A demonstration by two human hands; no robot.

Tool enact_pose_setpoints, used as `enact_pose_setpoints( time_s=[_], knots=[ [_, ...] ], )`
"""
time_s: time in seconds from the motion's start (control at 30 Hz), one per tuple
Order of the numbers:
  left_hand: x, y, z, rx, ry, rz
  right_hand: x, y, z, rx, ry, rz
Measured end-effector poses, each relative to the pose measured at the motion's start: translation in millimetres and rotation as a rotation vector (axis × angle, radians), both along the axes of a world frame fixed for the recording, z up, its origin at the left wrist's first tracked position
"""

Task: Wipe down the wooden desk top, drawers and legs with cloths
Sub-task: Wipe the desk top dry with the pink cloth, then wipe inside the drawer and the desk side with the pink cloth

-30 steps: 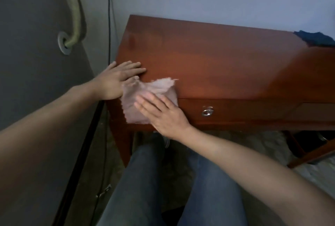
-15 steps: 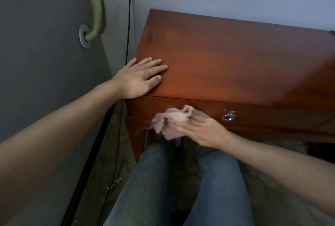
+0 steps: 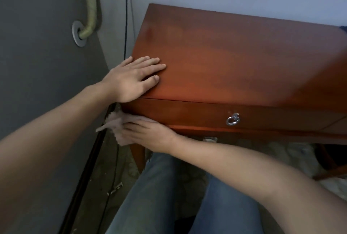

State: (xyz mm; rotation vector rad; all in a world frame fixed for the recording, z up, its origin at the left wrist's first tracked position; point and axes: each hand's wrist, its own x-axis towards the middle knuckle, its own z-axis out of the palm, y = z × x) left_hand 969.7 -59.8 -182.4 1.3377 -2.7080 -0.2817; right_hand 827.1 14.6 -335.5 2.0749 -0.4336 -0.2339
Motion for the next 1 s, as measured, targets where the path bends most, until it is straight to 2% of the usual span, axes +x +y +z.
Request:
enact_pose_setpoints(
  time_s=[0.13,0.2,0.27,0.3,0.4,0.5,0.57,0.63,0.7,0.8,0.87,0.93,1.0],
  knots=[
    [-4.1,3.1,-2.2,-0.071,-0.010,0.011,-86.3,17.0,0.1,0.162,-0.162,-0.038],
    [-11.8,16.1,-3.0,-0.261,0.097,0.031,-133.4,44.2,5.0,0.213,-0.271,-0.108],
    [-25.2,42.0,-9.7,-0.527,0.235,0.009,-171.6,71.9,21.5,0.242,-0.484,-0.172],
    [-34.9,59.0,-15.8,-0.601,0.278,0.002,-185.0,85.2,31.2,0.235,-0.580,-0.185],
    [-74.4,106.7,-37.5,-0.605,0.350,-0.128,-206.7,115.7,77.5,0.101,-0.855,-0.182],
    [-114.3,133.8,-63.5,-0.569,0.376,-0.209,-228.6,111.3,128.3,-0.162,-1.165,-0.283],
    [-138.5,144.7,-73.4,-0.439,0.392,-0.104,-246.7,88.1,149.7,-0.165,-1.231,-0.483],
    [-158.7,149.1,-74.8,-0.242,0.410,0.086,-248.9,66.3,164.2,0.126,-1.273,-0.811],
    [-175.8,147.7,-74.1,-0.071,0.417,0.189,-239.1,53.2,168.3,0.436,-1.241,-1.042],
    [-197.8,148.8,-69.1,0.105,0.523,0.215,-222.3,47.8,166.6,0.566,-1.182,-1.055],
    [-208.4,151.1,-63.8,0.337,0.654,0.256,-218.3,53.1,164.5,0.574,-1.151,-1.028],
    [-216.2,150.0,-58.2,0.596,0.863,0.351,-218.3,58.3,161.5,0.565,-1.150,-1.022],
    [-221.4,145.4,-59.8,0.669,0.936,0.421,-217.2,61.4,157.8,0.553,-1.150,-1.006]
  ],
)
